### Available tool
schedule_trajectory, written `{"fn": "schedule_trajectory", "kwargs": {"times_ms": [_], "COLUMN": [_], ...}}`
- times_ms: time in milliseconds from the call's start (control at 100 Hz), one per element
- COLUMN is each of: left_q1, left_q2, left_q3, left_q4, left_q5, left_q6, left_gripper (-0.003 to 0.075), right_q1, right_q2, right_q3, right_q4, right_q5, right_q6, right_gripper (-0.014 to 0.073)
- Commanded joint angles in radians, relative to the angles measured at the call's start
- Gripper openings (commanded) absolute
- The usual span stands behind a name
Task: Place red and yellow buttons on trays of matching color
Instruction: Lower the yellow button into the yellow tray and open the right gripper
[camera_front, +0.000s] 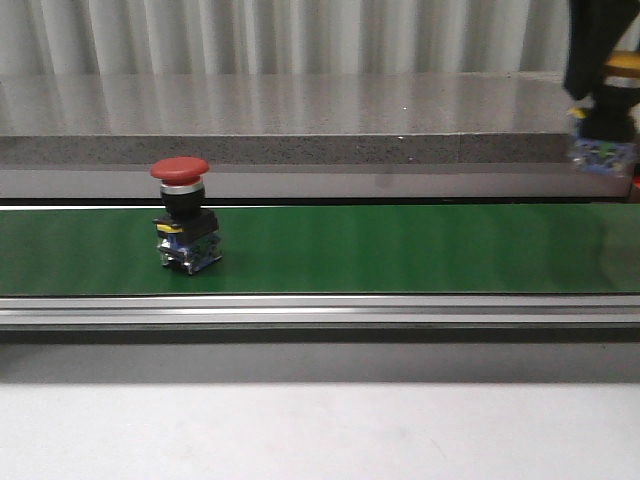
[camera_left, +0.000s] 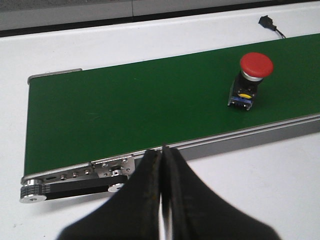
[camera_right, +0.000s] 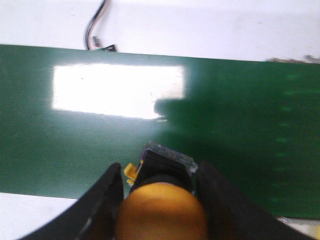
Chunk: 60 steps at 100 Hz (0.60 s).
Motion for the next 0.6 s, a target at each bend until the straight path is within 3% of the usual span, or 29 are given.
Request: {"fn": "schedule_trajectory", "kwargs": {"times_ms": [0,400,590], "left_q1": [-0.009,-0.009,-0.009], "left_q2": [0.002,0.002,0.002], "left_q3": [-0.026,-0.026,-0.026], "left_q4": [-0.025,-0.025,-0.025], "left_q5": [-0.061,-0.061,-0.061], "left_q6": [0.001,0.001,0.001], "left_gripper": [-0.0020,-0.0020,-0.0020], "right_q1": [-0.069,-0.502,-0.693], "right_q2": [-0.087,-0.190,-0.189], "right_q3": [-0.007,0.091,0.132], "right_q4": [-0.049,-0.118,-0.117], "right_q5": [-0.007,0.049,-0.002], "right_q6": [0.027,0.042,0.052], "right_gripper": [0.0121,0.0121,0.0121]}}
